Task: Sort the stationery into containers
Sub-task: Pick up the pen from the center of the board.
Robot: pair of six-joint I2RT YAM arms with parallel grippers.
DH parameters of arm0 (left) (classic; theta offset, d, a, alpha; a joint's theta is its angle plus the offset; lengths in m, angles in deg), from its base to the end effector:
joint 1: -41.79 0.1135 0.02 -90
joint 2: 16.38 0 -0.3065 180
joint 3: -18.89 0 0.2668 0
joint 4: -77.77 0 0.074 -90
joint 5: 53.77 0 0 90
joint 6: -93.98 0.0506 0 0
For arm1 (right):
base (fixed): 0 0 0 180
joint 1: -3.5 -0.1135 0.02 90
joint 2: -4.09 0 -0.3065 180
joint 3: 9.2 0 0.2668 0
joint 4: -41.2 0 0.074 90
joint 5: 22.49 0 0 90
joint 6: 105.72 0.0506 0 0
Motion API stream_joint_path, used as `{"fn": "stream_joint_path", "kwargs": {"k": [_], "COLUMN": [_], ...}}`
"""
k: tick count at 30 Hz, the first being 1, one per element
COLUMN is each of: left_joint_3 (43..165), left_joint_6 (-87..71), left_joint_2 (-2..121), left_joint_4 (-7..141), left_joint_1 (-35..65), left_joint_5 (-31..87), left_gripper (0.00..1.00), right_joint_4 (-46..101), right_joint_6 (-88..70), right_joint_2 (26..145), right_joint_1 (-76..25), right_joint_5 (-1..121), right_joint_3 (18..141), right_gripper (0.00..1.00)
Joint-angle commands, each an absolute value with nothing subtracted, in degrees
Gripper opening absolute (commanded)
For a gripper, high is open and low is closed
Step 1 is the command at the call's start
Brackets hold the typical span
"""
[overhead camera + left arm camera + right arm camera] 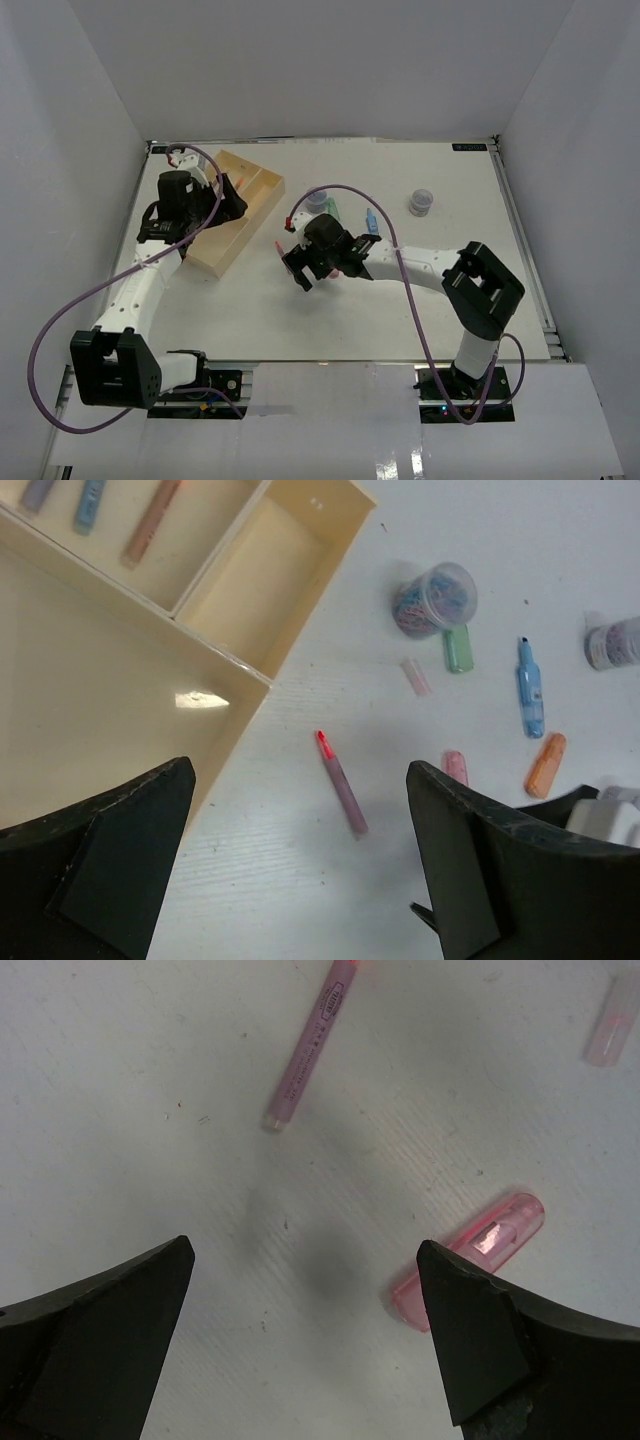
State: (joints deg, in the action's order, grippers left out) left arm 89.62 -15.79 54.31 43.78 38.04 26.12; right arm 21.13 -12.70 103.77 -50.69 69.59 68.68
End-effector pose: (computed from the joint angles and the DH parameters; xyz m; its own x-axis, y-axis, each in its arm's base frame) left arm 0.2870 -0.0277 0.3338 -0.5954 -0.2947 -0.7475 0.0088 0.9279 -0.3728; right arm 0.2426 0.3331 0.2334 -0.4318 -0.5086 -0.7449 -0.7729 0.6343 0.0150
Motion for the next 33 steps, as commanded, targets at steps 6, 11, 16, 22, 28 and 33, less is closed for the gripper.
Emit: {"fn": "stream_joint_path", "kwargs": {"k": [6,11,16,22,28,33], "left_joint_3": [86.21,85.50,87.08,89.98,94.20,98.59], "left_joint_6": [-22.99,-28.97,-33.62,-38.02,-39.26,-39.26], "left_joint_2": [50.59,52.42,57.96,66.75,75.53,80.73], "left_joint_4": [42.46,40.52,38.67,37.44,35.51,32.96], "left_joint_1": [31.87,23.96,19.83,14.99,13.14,12.78], "left_joint_5": [21.72,30.76,35.43,43.42,46.16,48.70], "left_gripper": [0.98,0.98,0.98,0.98,0.87,0.70], "right_joint_4": [23.46,23.46,23.46,23.63,23.63,23.81], "right_joint_6": [-8.78,-8.52,-7.90,-5.71,-5.26,-5.00], "right_joint_2": [102.10,94.47,86.81,77.41,68.71,65.27], "right_joint_1": [-51.52,-51.43,-51.43,-51.34,-50.38,-49.94], "right_joint_5": [76.11,80.33,82.88,84.99,86.75,87.02], "right_joint_3": [69.55,64.71,57.43,50.83,45.11,41.68], "right_gripper": [1.00,1.00,0.99,0.97,0.95,0.95]}}
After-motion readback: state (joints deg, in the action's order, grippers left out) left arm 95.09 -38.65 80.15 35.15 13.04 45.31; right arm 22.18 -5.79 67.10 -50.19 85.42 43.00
